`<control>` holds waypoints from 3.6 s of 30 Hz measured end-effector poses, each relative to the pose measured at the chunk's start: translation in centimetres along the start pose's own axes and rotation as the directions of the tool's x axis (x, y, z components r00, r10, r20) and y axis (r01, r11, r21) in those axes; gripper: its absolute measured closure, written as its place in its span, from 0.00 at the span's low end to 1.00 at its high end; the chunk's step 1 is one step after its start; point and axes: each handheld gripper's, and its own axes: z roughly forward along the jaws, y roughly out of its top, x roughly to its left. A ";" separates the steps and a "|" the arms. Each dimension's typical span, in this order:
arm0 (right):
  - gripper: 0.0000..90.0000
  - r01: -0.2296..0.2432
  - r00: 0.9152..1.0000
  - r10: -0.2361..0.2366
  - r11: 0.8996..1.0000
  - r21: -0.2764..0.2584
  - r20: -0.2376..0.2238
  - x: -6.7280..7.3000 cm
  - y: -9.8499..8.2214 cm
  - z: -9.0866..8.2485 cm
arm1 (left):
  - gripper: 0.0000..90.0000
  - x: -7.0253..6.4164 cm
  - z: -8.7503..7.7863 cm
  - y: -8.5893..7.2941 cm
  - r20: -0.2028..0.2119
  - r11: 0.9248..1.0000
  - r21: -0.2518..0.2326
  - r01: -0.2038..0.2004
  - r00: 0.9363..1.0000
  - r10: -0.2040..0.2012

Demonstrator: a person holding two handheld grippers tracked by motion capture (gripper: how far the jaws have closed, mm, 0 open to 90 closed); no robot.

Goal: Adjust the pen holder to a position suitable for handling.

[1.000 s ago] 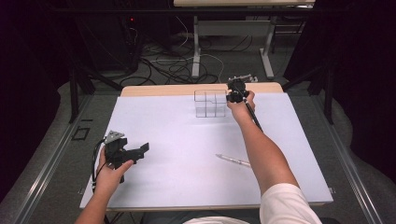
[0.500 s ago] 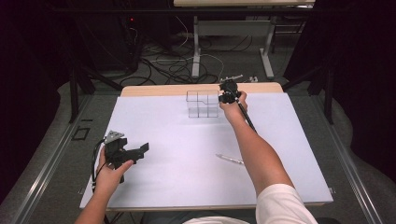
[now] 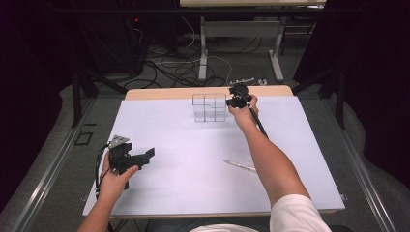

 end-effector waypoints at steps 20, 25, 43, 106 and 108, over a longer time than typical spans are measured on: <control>0.63 0.047 0.988 -0.053 0.998 -0.045 -0.142 0.3 -1.6 -4.5 | 0.01 -0.2 0.1 0.0 -0.003 1.000 0.005 -0.010 1.000 0.010; 0.56 0.103 0.975 -0.104 0.995 -0.015 -0.198 0.6 -2.3 -5.4 | 0.01 -0.2 0.1 0.0 -0.002 1.000 0.006 -0.010 1.000 0.010; 0.32 0.243 0.921 -0.259 0.966 -0.089 -0.290 0.5 -7.0 -9.1 | 0.02 -0.4 0.3 0.0 0.001 0.999 0.030 -0.021 1.000 0.021; 0.72 0.664 0.733 -0.563 0.714 0.221 -0.383 2.9 -12.8 -9.9 | 0.02 -0.7 0.7 -0.2 0.002 0.998 0.046 -0.049 0.999 0.049; 0.72 0.671 0.726 -0.564 0.707 0.222 -0.393 3.0 -12.9 -9.9 | 0.02 -0.7 0.7 -0.1 0.002 0.998 0.047 -0.049 0.999 0.049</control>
